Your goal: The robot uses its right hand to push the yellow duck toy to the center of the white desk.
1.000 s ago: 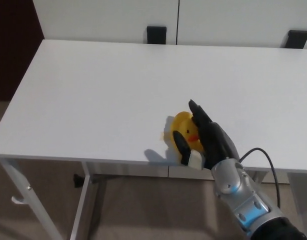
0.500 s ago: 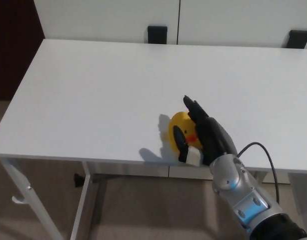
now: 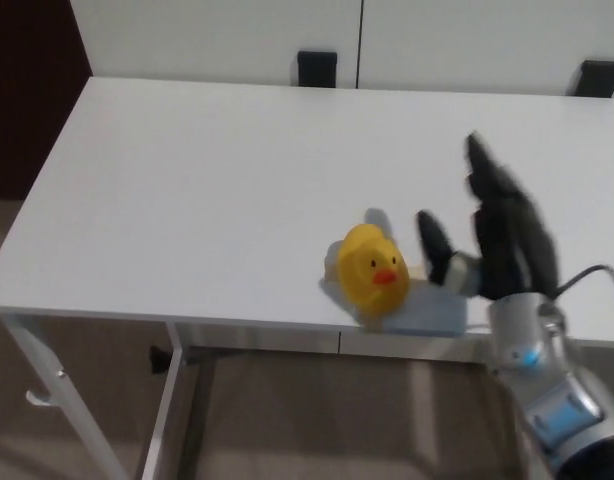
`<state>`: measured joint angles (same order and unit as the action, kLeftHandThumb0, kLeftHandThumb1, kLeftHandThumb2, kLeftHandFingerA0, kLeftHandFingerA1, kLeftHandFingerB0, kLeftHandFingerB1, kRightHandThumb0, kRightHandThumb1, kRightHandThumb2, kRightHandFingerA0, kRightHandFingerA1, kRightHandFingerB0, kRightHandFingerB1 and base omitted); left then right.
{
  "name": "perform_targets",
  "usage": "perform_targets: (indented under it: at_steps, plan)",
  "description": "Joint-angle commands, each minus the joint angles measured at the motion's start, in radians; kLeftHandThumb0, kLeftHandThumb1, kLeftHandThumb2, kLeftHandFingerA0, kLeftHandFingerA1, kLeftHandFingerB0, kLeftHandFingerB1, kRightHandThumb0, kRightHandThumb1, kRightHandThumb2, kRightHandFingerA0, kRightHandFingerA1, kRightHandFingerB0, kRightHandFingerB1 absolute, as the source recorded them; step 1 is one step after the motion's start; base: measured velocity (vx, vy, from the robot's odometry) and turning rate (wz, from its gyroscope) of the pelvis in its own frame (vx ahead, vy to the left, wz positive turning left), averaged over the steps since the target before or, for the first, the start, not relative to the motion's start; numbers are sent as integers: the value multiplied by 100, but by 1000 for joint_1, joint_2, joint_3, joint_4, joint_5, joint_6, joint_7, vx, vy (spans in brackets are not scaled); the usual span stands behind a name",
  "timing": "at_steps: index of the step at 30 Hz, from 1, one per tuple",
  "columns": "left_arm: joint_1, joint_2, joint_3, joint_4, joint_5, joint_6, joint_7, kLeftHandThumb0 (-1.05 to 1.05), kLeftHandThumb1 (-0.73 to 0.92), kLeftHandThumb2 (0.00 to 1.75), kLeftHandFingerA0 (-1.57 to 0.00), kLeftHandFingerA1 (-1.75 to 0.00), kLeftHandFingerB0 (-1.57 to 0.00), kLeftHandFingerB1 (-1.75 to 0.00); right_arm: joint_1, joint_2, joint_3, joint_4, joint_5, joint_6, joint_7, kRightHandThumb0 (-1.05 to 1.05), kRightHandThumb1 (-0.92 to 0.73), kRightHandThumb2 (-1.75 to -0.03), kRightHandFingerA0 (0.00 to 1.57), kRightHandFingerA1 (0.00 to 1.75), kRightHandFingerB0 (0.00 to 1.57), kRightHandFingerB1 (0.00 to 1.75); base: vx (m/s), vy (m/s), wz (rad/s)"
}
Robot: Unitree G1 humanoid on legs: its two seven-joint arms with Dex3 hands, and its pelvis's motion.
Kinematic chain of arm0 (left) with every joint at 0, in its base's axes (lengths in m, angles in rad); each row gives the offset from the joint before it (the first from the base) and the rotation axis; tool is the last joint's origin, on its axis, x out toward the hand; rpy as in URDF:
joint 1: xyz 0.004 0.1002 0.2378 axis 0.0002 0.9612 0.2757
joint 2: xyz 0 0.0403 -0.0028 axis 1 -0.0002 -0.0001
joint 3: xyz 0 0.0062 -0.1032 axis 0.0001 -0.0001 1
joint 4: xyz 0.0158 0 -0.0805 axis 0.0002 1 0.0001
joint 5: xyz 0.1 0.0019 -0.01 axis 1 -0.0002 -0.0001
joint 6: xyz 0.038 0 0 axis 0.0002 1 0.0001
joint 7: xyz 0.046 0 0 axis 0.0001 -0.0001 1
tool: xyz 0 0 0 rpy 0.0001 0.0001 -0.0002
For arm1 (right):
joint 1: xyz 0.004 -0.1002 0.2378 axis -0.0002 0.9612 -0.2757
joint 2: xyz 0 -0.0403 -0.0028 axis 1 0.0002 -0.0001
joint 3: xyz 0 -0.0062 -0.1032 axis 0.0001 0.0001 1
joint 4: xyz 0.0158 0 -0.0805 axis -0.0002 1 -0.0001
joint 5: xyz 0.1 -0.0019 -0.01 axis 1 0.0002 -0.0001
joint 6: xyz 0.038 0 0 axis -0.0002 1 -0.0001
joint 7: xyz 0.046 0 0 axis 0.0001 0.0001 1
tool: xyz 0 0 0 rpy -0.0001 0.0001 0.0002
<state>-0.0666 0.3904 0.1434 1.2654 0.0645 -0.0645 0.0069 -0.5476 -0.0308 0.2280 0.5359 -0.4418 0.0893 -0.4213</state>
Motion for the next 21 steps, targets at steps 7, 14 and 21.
perform_targets:
  at_steps: [7,14,21]
  plan:
    - [5,7,1,3,-2,-26,1,-13,63,71,-83,-68,-80,-62,132,-256,-182,-340,-12,-84,-4,-92,-92,-86,0,0,0,0,0,0,0]
    - [-9,17,21,-1,-20,-8,19,-16,66,66,-84,-67,-78,-61,325,-506,-517,-334,304,-239,272,-76,-91,-67,0,0,0,0,0,0,0]
    - [-24,37,24,2,-15,-1,14,-12,60,73,-86,-71,-82,-63,584,-527,-783,-242,459,-272,360,-66,-69,-75,0,0,4,5,0,0,0]
